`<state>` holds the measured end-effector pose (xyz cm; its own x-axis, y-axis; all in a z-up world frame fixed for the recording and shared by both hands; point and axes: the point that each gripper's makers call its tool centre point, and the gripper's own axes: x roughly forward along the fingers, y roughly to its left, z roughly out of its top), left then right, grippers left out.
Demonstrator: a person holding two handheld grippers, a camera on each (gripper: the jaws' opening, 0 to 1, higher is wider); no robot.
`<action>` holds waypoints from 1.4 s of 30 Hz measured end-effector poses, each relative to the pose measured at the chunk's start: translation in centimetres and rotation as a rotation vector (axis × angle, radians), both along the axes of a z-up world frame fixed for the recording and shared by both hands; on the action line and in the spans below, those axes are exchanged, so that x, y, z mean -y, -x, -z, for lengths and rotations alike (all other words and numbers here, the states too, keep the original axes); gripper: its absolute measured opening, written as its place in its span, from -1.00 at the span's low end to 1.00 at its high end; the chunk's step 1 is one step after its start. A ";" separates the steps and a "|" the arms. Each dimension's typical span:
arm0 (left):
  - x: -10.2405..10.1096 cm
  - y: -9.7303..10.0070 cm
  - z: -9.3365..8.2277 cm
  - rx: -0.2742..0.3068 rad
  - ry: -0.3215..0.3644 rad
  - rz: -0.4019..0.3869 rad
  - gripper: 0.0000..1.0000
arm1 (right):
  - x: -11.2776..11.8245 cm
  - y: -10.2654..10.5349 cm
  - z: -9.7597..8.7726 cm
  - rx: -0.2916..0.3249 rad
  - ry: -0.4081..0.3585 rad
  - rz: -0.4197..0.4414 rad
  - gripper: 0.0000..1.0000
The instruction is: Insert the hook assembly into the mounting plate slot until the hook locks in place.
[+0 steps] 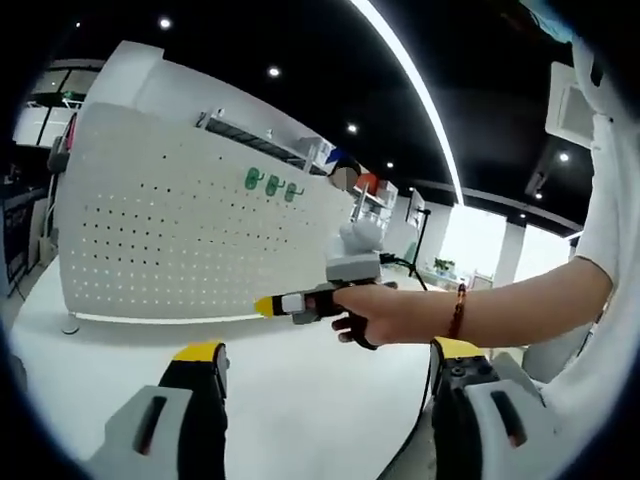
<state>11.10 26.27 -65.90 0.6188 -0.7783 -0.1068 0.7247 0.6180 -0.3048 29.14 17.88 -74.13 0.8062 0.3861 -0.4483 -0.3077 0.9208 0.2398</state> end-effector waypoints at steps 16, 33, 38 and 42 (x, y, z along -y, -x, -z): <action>-1.1 -0.3 0.8 -0.049 0.038 -0.015 0.74 | -2.0 0.5 3.5 -0.068 0.010 -0.057 -0.85; -1.9 -0.8 2.1 -0.064 -0.018 -0.030 0.86 | -3.4 0.3 5.4 -0.099 0.038 -0.106 -0.76; -2.4 -1.3 2.5 -0.077 -0.005 -0.051 0.83 | -3.5 0.3 6.0 -0.111 0.047 -0.115 -0.75; -2.4 -1.3 2.8 -0.090 -0.006 -0.046 0.83 | -3.5 0.3 6.5 -0.123 0.057 -0.124 -0.75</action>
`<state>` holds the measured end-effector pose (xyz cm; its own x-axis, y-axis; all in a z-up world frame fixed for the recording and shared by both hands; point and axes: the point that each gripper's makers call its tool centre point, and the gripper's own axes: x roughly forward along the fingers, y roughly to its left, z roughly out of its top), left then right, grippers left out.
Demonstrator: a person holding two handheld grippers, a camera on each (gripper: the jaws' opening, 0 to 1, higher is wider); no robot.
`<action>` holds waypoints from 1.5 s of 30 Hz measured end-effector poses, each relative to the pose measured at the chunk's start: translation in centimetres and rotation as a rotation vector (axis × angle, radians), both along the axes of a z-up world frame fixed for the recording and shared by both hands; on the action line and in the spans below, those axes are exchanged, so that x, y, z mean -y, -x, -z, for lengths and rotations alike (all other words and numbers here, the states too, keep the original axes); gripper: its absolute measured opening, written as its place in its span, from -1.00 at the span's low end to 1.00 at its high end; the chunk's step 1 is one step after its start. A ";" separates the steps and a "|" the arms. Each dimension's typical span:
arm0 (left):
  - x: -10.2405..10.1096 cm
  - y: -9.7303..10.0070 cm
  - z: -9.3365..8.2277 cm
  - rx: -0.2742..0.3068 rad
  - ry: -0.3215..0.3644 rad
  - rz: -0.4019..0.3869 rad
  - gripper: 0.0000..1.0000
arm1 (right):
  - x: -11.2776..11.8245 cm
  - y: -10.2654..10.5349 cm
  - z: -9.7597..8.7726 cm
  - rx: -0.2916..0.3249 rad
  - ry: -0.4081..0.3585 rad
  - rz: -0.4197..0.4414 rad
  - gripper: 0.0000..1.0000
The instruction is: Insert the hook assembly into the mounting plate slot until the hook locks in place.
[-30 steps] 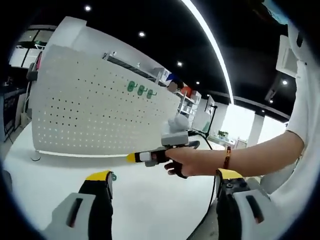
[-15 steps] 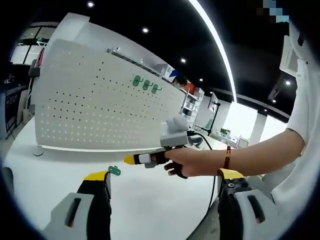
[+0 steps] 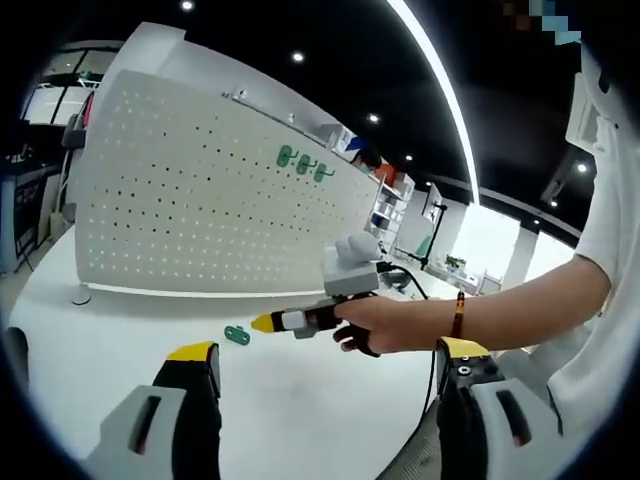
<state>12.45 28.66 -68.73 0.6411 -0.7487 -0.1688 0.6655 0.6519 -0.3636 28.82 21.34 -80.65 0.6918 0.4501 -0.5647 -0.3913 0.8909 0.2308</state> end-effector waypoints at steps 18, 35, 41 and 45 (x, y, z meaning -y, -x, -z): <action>-1.0 -0.7 1.3 -0.029 -0.023 -0.013 0.80 | -1.2 -0.1 2.2 -0.041 0.039 -0.040 -0.75; -2.3 -0.7 2.6 -0.063 -0.026 -0.051 0.78 | -1.8 -1.1 3.6 -0.051 0.087 -0.046 -0.78; -2.5 -0.9 2.7 -0.065 -0.025 -0.056 0.78 | -1.6 -1.4 3.7 -0.053 0.087 -0.032 -0.82; -2.6 -0.9 2.8 -0.070 -0.022 -0.060 0.77 | -1.7 -1.4 3.9 -0.054 0.099 -0.040 -0.86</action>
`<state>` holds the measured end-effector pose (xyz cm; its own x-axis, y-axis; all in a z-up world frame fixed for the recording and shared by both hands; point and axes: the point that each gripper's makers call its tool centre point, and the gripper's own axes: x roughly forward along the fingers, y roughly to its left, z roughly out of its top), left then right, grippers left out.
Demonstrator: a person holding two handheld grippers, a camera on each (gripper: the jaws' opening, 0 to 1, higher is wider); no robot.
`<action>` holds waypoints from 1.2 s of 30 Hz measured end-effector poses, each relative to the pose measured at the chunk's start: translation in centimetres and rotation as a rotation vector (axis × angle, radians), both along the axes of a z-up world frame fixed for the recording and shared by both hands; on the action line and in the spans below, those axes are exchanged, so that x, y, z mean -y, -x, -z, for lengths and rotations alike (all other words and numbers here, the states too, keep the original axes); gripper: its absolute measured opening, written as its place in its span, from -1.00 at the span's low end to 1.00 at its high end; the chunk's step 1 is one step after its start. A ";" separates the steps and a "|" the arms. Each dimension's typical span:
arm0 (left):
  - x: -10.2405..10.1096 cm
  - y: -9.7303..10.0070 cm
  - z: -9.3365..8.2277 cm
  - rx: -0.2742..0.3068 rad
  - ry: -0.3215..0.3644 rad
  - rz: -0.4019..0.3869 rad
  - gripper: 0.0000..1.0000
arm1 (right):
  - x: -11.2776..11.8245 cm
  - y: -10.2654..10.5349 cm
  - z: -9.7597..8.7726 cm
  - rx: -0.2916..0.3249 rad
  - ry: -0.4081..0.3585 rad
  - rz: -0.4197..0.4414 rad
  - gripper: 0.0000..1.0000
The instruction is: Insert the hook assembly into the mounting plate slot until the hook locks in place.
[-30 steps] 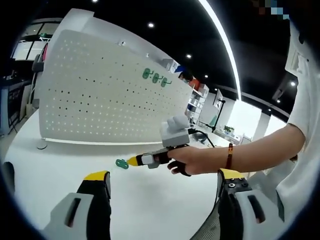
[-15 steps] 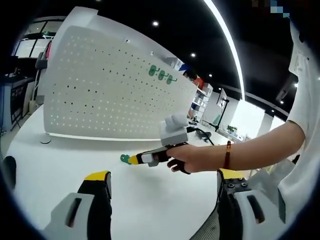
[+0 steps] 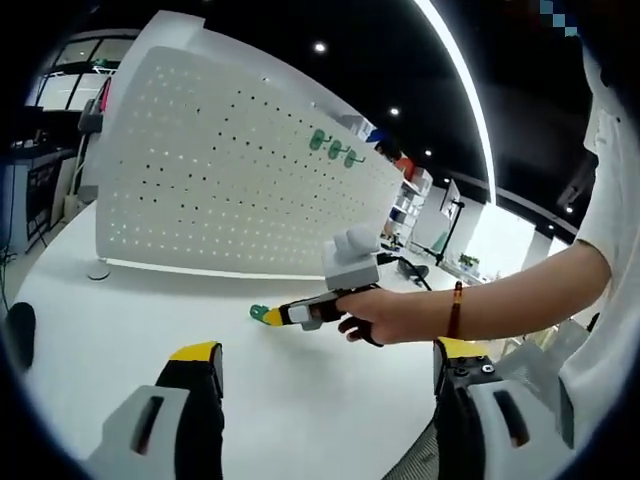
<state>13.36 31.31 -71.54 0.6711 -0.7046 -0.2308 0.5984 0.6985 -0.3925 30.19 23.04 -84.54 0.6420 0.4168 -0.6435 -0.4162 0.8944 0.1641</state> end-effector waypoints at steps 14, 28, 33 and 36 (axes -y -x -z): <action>-0.3 0.0 -0.1 0.003 0.004 -0.009 0.78 | -0.2 0.3 -0.7 0.008 -0.021 -0.008 -0.95; 0.1 0.4 -0.9 0.022 0.009 0.006 0.77 | 0.1 0.5 -3.6 0.035 -0.112 0.028 -0.96; 0.1 0.7 -1.2 0.029 0.010 0.012 0.77 | 0.2 1.1 -4.9 0.047 -0.136 0.028 -0.96; 0.1 0.8 -1.5 0.034 0.014 0.011 0.76 | 0.2 1.5 -5.6 0.056 -0.158 0.022 -0.96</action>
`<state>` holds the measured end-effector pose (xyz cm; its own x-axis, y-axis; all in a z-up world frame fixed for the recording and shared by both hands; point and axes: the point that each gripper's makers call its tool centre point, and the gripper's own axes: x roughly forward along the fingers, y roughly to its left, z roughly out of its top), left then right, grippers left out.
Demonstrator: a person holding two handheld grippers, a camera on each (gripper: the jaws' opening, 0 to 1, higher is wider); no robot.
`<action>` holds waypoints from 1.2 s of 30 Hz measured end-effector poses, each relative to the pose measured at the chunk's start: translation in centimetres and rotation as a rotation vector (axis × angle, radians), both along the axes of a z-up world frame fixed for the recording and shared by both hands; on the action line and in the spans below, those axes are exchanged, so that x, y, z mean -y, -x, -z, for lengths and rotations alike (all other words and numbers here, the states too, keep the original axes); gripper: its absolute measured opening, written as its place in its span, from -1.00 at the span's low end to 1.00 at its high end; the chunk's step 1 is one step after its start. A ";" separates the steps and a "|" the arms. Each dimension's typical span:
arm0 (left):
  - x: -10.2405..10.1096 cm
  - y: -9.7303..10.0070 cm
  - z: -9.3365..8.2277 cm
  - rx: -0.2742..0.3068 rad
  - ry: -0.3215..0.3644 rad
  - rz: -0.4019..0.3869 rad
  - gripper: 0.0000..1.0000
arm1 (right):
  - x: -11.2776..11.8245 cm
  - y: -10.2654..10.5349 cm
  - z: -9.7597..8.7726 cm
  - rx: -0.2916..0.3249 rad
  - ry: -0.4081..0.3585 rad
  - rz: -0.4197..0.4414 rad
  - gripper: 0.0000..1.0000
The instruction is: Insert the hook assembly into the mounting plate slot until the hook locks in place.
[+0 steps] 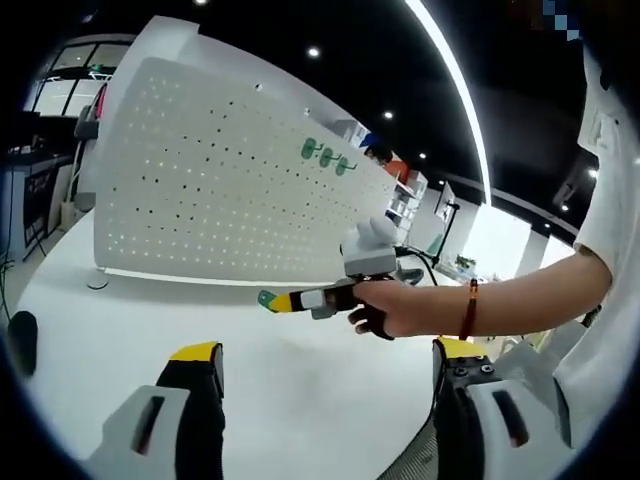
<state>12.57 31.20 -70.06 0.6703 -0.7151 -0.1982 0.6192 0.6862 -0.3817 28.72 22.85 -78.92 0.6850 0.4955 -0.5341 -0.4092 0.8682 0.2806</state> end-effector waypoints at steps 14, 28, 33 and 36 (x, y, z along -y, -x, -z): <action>0.1 0.8 -1.2 0.033 0.030 0.002 0.75 | -0.3 1.8 -2.1 0.025 -0.055 -0.014 -0.96; 0.2 1.8 -2.3 0.051 0.059 -0.009 0.73 | -0.8 4.6 -4.7 0.034 -0.178 -0.031 -0.96; 0.4 2.3 -2.6 0.054 0.064 -0.001 0.71 | -0.6 5.6 -5.7 0.036 -0.224 -0.028 -0.96; 0.4 2.5 -2.9 0.057 0.070 0.000 0.71 | -0.5 6.2 -6.4 0.042 -0.250 -0.033 -0.96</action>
<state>10.06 30.84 -67.19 0.6791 -0.7259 -0.1091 0.6412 0.6589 -0.3932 22.52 23.39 -72.53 0.6851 0.6311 -0.3637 -0.4518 0.7598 0.4675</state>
